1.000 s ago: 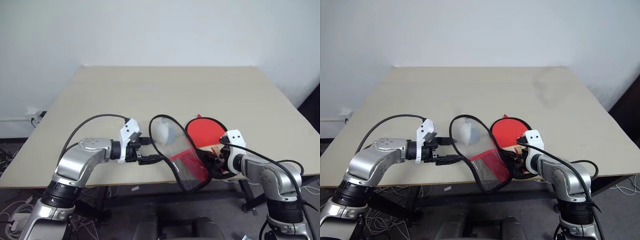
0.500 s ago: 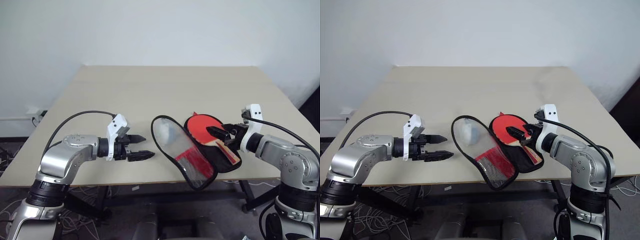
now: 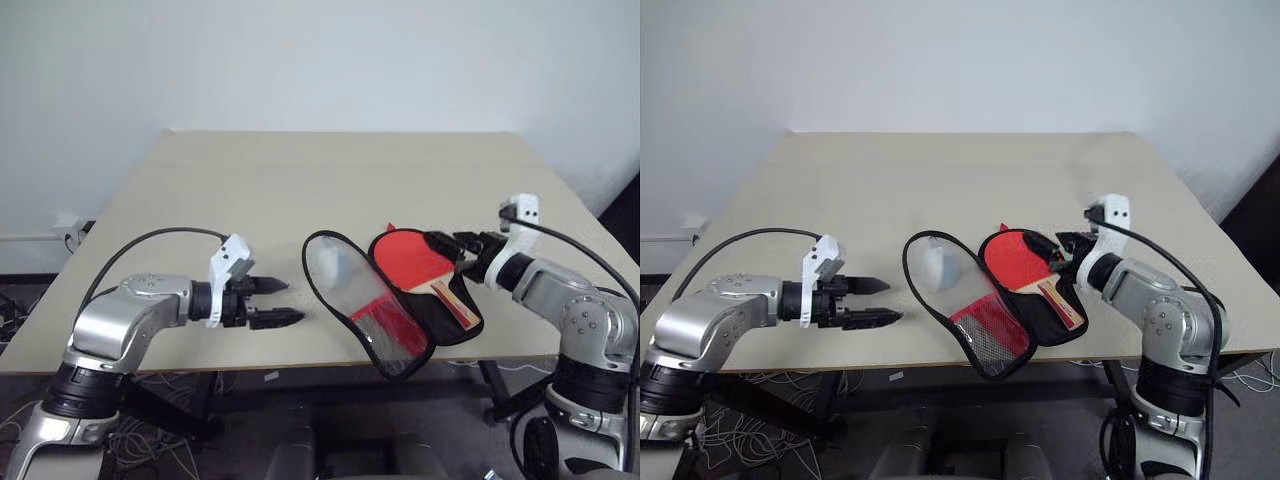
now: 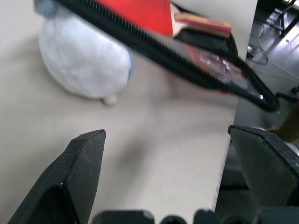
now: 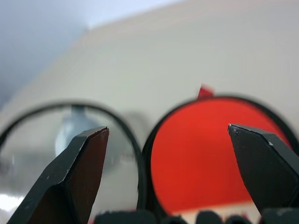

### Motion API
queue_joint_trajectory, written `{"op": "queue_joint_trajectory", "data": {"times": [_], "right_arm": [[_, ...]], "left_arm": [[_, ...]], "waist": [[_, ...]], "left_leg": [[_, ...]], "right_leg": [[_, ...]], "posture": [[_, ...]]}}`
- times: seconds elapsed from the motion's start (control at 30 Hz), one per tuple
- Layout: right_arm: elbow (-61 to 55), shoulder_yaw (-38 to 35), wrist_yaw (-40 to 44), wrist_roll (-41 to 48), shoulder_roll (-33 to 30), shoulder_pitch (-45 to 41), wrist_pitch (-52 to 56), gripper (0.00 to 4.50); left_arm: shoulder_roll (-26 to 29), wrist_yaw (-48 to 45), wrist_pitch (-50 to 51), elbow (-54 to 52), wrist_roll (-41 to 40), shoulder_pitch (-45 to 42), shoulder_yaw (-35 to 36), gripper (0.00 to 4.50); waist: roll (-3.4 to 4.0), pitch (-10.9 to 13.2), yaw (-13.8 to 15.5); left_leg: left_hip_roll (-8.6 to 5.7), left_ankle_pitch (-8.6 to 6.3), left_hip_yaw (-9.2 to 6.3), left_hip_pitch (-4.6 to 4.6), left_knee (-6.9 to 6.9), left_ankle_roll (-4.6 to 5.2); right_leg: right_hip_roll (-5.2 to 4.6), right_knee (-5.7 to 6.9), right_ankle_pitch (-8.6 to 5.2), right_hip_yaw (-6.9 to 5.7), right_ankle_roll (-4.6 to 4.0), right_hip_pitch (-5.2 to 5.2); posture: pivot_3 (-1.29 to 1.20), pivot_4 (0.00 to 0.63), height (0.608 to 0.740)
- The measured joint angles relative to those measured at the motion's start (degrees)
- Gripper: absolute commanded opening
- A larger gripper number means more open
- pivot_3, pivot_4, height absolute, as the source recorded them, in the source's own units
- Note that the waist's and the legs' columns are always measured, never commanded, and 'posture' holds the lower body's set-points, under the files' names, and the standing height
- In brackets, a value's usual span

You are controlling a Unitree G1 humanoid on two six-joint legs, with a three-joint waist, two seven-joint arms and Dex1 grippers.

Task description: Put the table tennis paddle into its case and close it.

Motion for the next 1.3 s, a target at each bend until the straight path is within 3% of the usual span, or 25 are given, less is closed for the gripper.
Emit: {"op": "queue_joint_trajectory", "data": {"times": [0.07, 0.23, 0.47, 0.6, 0.9, 1.17, 1.3], "right_arm": [[0.9, -1.8, -0.9, 0.9, 0.5, -1.1, -1.2, 4.45], [2.4, -3.3, -2.9, 1.0, 0.9, -2.2, -3.5, 4.45], [3.3, -0.2, -3.5, 0.3, 0.8, -1.7, -6.6, 4.45], [5.2, -2.0, -6.1, 0.4, 1.5, -3.4, -9.2, 4.45], [6.8, -10.0, -12.6, 4.5, 2.5, -7.5, -15.1, 4.45], [7.8, -9.8, -17.0, 4.7, 3.8, -6.9, -17.2, 4.45], [8.1, -7.7, -17.7, 4.3, 3.9, -5.7, -17.5, 4.45]], "left_arm": [[0.8, -0.5, 0.0, 0.0, 0.0, 0.2, 0.0, 3.87], [0.6, -0.8, -0.6, 0.1, 0.4, 0.2, -0.3, 2.11], [-9.3, 2.5, -4.2, 3.0, 5.4, -2.5, -8.6, 2.11], [-19.2, 6.3, -7.9, 10.7, 11.2, -8.3, -13.9, 2.11], [-39.5, 13.6, -15.1, 27.0, 15.4, -22.4, -14.9, 2.11], [-44.8, 15.4, -17.1, 33.6, 19.4, -23.6, -16.4, 2.11], [-44.6, 15.5, -11.6, 32.8, 18.0, -23.5, -14.4, 3.37]], "waist": [[0.00, 0.0, 0.0], [0.05, 0.0, 0.0], [0.23, 0.0, 0.0], [0.30, 0.0, 0.4], [0.31, 0.0, 0.3], [0.41, 0.0, 0.0], [0.42, 0.0, 0.0]], "left_leg": [[0.00, 0.00, 0.01, 0.00, -0.02, 0.00], [0.00, 0.01, 0.06, 0.01, -0.14, -0.01], [-0.09, 0.02, 0.10, 0.00, -0.14, -0.01], [-0.17, 0.07, 0.04, 0.00, -0.02, 0.03], [-0.15, 0.10, -0.11, -0.02, 0.29, 0.09], [-0.11, 0.10, -0.23, -0.03, 0.30, 0.10], [-0.11, 0.10, -0.25, -0.03, 0.32, 0.10]], "right_leg": [[-0.03, 0.00, 0.00, -0.03, 0.00, -0.01], [-0.09, -0.01, 0.00, -0.04, -0.01, -0.04], [-0.16, -0.02, 0.01, -0.06, -0.01, 0.00], [-0.16, -0.02, 0.00, -0.08, 0.02, 0.12], [0.01, -0.04, 0.06, -0.07, 0.20, 0.39], [0.21, -0.01, 0.06, 0.09, 0.21, 0.36], [0.21, -0.01, 0.06, 0.09, 0.20, 0.36]], "posture": [[0.00, 0.000, 0.715], [0.00, 0.000, 0.715], [0.00, 0.000, 0.715], [0.00, 0.000, 0.715], [0.00, 0.000, 0.715], [0.00, 0.000, 0.715], [0.00, 0.000, 0.715]]}}
